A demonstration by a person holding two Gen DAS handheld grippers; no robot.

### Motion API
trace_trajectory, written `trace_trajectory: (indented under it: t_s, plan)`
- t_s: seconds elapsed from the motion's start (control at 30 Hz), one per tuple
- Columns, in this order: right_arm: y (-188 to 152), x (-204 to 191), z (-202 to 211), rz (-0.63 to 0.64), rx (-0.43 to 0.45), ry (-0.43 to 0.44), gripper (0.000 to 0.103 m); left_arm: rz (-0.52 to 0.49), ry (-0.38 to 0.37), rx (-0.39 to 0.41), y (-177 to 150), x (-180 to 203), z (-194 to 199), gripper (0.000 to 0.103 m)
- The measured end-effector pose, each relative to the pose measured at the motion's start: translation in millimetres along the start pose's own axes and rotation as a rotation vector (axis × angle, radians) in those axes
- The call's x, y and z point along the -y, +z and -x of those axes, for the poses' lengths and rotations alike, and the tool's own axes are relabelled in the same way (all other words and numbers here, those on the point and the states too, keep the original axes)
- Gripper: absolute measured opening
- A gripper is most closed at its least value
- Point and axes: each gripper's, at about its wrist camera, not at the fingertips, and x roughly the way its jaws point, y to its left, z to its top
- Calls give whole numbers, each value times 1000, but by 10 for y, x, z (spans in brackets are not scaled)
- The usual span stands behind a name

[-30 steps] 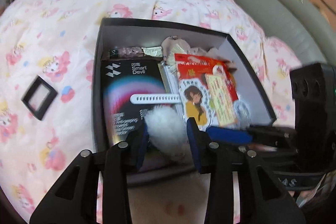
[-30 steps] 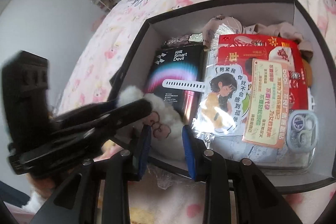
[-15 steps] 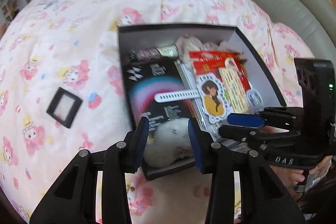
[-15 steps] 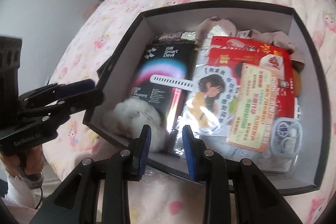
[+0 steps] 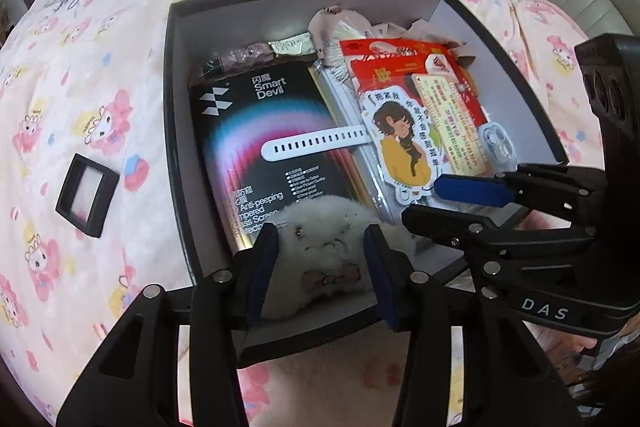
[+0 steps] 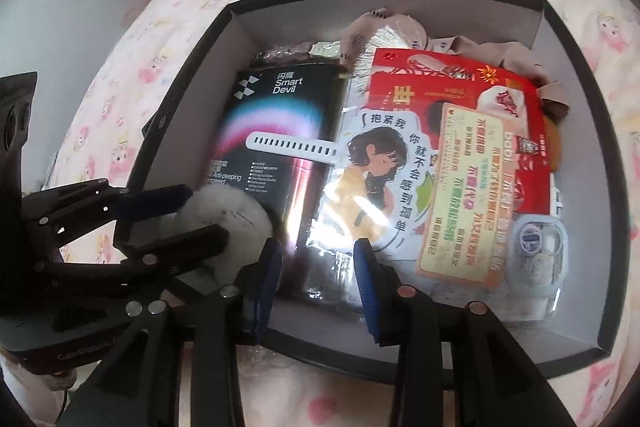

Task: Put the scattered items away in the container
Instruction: 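Lower the plush into the box and open the left gripper, then move the left gripper to the black square frame and grasp it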

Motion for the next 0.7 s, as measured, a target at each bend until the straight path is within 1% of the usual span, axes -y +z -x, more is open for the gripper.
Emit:
trace_trajectory:
  t_s: [0.1, 0.13, 0.17, 0.23, 0.3, 0.43, 0.5, 0.57, 0.63, 0.7]
  plan:
    - [-42, 6, 79, -13, 21, 2, 34, 31, -77, 47, -76, -14, 101, 46]
    - [-63, -2, 117, -9, 29, 1, 34, 34, -101, 78, -118, -11, 179, 46]
    - [-64, -17, 147, -5, 33, 7, 34, 33, -108, 102, -151, -10, 240, 46]
    - [-81, -91, 225, 9, 46, 50, 34, 32, -107, 152, -230, -17, 397, 46]
    - [-95, -171, 318, 17, 62, 93, 34, 41, -119, 184, -286, -63, 544, 46]
    - [-113, -384, 446, 66, 95, 123, 34, 49, -123, 228, -331, -137, 756, 50]
    - [-101, -516, 481, 92, 105, 127, 34, 62, -132, 243, -417, -215, 825, 51]
    - [-124, -629, 519, 111, 112, 131, 34, 94, -139, 255, -493, -317, 874, 51]
    - [-106, -696, 472, 127, 113, 135, 34, 133, -143, 263, -562, -424, 869, 51]
    - [-80, -802, 432, 151, 99, 152, 34, 190, -146, 265, -619, -573, 884, 51]
